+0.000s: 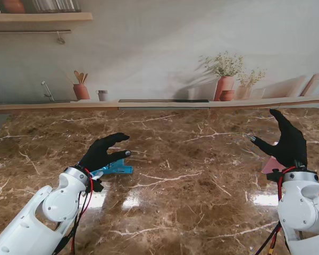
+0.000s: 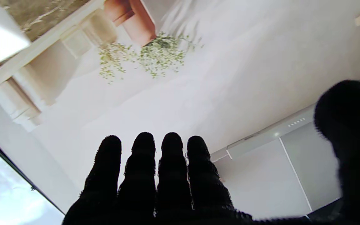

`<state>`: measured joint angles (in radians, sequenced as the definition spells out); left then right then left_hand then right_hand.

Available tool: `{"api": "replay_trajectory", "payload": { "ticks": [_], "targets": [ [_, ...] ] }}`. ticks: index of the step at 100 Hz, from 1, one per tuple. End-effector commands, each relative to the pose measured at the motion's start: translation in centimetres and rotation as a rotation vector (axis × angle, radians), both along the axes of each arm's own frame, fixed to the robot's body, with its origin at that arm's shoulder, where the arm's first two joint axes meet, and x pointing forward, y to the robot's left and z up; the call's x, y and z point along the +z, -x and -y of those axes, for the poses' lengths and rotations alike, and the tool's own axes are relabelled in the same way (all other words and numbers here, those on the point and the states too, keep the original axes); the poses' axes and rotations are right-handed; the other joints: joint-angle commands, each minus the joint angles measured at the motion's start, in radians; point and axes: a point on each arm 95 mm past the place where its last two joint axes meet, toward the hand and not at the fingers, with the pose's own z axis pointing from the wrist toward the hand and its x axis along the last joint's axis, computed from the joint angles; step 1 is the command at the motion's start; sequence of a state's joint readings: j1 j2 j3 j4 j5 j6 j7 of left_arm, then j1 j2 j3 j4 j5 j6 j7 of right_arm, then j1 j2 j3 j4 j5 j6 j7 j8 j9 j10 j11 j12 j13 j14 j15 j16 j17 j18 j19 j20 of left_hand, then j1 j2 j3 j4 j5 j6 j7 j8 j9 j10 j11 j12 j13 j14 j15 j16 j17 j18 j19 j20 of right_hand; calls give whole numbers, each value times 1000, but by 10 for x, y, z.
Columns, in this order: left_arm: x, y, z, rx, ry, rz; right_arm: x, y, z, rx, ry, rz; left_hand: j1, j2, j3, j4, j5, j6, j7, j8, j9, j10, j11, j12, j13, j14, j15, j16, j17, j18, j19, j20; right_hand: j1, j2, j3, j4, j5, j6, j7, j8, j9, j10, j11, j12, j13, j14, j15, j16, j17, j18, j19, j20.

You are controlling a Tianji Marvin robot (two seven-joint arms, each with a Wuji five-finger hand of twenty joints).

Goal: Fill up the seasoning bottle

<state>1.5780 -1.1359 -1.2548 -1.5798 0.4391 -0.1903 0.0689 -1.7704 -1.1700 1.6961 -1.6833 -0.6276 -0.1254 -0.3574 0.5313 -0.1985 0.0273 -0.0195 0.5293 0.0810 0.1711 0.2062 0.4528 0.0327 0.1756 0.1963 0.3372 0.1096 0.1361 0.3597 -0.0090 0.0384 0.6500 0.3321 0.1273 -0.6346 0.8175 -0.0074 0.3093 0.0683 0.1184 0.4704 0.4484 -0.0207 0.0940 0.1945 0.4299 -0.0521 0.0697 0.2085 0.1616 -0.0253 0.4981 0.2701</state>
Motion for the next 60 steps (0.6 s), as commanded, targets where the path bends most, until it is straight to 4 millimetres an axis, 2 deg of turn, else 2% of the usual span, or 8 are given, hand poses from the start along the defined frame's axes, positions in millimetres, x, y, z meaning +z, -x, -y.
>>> {"api": "replay_trajectory", "payload": {
  "ticks": [1,20,21,23,25,27,34,60],
  "targets": [
    [0,1,-1,-3,-9,2,-16,6,11,-27,3,-57,-11,39,-35,20,9,5,-17,10,-31,-1,4,-9,-23,-41,-11,-13,-14,-48,-13,-8,25,-17,-24,-24,-48,25,-35,-16,-44,-9,-22,0,-50,-35,-18,-33,-28,-33,-45,-5],
    [-5,-2,-5,1,-22,-9,-32,9,31,-109,8,-101,-10,40,-36,19,9,2,-17,10,-30,-2,3,-9,-22,-41,-11,-13,-13,-45,-12,-7,65,2,-94,-37,-167,96,-153,-31,-222,24,-48,-27,-193,-31,-47,-61,-91,-55,-112,-9],
    [-5,-2,-5,1,-23,-10,-33,9,32,-114,7,-104,-10,41,-35,19,8,3,-18,10,-30,-1,2,-9,-22,-41,-11,-13,-13,-45,-12,-7,65,3,-97,-36,-159,103,-159,-127,-240,29,-48,-33,-207,-31,-50,-67,-96,-58,-123,-2],
    [-6,-3,-5,2,-25,-12,-35,9,34,-122,4,-111,-10,41,-36,19,7,4,-18,10,-31,0,2,-9,-23,-41,-12,-14,-13,-46,-12,-7,64,5,-103,-42,-151,115,-171,-221,-266,36,-48,-35,-229,-28,-50,-69,-105,-60,-134,6],
    [-6,-3,-6,3,-24,-15,-38,9,36,-131,1,-118,-9,41,-35,19,8,5,-18,10,-32,0,2,-9,-23,-41,-12,-14,-13,-46,-12,-7,63,7,-106,-46,-149,123,-179,-257,-284,41,-49,-36,-243,-26,-51,-69,-111,-61,-139,8],
    [-7,-4,-6,5,-23,-18,-40,9,38,-138,-5,-123,-9,40,-35,19,8,4,-18,10,-32,0,2,-9,-23,-40,-12,-14,-13,-46,-12,-7,66,8,-112,-43,-140,128,-176,-385,-298,47,-57,-42,-259,-25,-55,-72,-119,-63,-145,17],
    [-8,-6,-7,7,-21,-25,-47,9,44,-169,-21,-130,-8,40,-35,19,8,4,-18,10,-32,1,1,-9,-24,-41,-12,-14,-13,-46,-12,-7,71,12,-123,-54,-132,141,-188,-483,-309,58,-100,-57,-293,-21,-56,-72,-136,-63,-152,24],
    [-11,-10,-10,9,-36,-33,-70,13,66,-234,-134,-186,-3,37,-35,19,10,6,-17,11,-38,-1,1,-9,-29,-44,-14,-14,-16,-48,-13,-8,49,15,-127,-71,-132,153,-167,-476,-302,63,-80,-31,-283,-11,-49,-75,-129,-57,-142,35]
  ]
}}
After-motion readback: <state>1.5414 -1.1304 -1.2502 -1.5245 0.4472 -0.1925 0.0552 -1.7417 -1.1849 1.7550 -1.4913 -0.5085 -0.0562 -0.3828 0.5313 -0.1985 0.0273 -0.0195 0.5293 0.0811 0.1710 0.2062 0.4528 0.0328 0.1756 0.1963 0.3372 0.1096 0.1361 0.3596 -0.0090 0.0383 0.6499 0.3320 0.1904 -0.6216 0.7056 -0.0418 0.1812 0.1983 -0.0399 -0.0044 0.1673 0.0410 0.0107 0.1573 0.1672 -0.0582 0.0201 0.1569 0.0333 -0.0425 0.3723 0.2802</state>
